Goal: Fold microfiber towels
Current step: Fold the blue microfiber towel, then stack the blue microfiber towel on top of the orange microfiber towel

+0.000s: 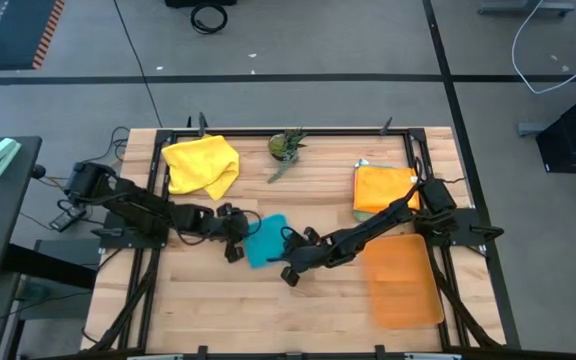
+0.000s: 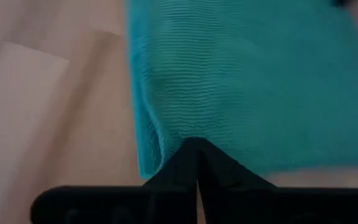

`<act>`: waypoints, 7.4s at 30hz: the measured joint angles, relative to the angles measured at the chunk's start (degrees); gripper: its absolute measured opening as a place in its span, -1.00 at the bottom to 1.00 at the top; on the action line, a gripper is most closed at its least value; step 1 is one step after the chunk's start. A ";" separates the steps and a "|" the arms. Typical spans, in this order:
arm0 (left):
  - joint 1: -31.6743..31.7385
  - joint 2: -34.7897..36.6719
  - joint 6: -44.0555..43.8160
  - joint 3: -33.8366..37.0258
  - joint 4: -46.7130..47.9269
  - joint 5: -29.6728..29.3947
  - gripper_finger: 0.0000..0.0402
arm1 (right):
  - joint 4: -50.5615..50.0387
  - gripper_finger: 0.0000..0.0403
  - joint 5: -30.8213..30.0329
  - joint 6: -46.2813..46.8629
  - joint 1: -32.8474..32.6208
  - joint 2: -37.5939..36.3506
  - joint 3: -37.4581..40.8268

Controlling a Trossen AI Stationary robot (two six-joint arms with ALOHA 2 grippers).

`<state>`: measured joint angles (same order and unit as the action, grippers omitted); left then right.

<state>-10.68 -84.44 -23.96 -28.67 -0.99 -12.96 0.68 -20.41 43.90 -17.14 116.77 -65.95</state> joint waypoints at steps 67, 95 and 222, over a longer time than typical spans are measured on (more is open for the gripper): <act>-1.18 -7.82 8.08 -0.81 -12.11 -2.25 -0.97 | -7.22 -1.00 11.47 -0.86 -0.05 -4.35 2.66; -20.03 -9.60 -8.42 -0.87 -21.97 -11.88 -0.93 | -5.83 -1.00 16.42 -19.16 7.79 -5.40 1.02; 0.46 -10.62 29.49 -29.70 -15.01 0.05 -0.96 | -42.47 -0.97 -7.36 -37.42 -3.32 -46.10 11.23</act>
<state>-10.22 -95.07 5.53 -58.37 -16.00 -12.91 -41.79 -27.78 6.48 -20.46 70.67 -54.72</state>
